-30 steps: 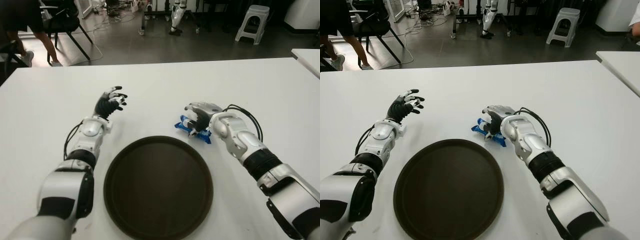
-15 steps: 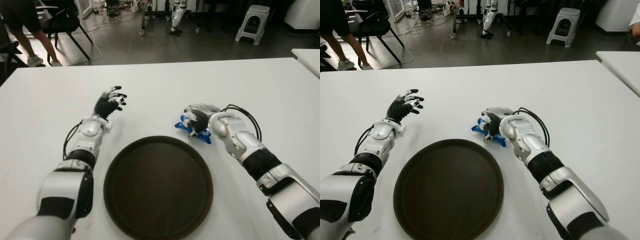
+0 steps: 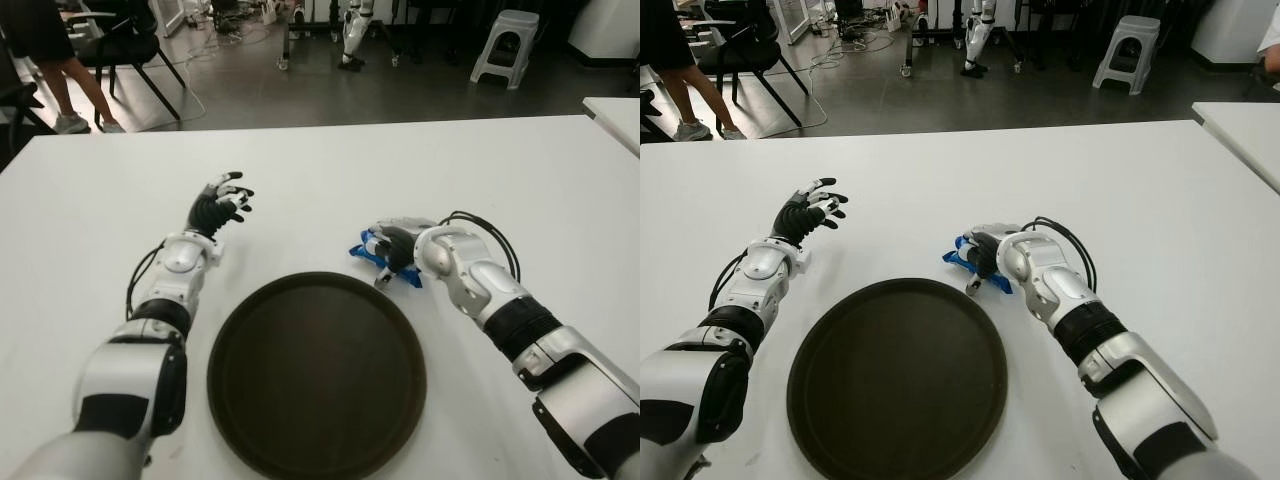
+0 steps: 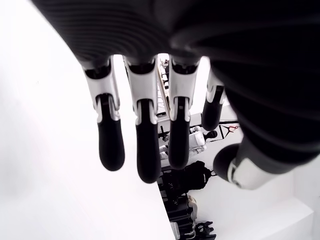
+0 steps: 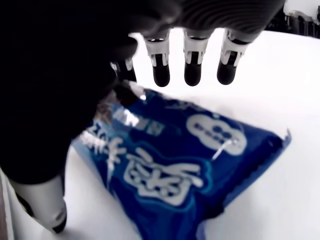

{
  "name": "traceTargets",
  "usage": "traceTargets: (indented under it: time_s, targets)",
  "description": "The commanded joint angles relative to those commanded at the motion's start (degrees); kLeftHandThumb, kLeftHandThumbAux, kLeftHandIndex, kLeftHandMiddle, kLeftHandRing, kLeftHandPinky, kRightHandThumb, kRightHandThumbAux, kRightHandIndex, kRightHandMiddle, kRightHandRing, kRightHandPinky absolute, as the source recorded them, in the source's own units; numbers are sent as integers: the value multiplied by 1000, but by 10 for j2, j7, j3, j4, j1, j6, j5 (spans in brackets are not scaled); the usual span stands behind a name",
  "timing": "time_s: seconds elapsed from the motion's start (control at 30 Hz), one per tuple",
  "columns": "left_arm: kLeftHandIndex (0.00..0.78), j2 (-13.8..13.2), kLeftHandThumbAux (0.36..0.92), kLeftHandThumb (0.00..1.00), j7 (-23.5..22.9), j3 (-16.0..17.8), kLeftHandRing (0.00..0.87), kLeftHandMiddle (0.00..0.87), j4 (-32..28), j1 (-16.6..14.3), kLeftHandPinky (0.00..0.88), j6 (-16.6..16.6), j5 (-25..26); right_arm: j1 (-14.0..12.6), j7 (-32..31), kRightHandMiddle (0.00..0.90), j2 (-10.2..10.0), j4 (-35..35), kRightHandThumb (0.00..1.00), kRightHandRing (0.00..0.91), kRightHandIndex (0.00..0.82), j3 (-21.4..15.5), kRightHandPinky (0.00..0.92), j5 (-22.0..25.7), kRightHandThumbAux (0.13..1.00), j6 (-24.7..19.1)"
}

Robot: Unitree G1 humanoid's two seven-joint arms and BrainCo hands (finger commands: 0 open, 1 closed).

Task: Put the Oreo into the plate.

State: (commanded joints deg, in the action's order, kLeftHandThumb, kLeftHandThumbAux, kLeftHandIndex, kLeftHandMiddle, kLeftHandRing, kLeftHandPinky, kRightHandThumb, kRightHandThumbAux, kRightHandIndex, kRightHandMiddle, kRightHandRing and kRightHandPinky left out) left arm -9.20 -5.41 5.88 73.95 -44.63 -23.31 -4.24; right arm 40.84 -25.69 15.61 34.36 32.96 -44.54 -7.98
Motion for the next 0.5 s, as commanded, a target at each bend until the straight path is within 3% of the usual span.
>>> traceTargets:
  time_s: [0.5]
  targets:
    - [193, -1, 595, 160, 9, -6, 415, 344, -1, 1, 443, -5, -10, 14, -21, 65, -5, 28, 0, 46, 34, -6, 23, 28, 711, -5]
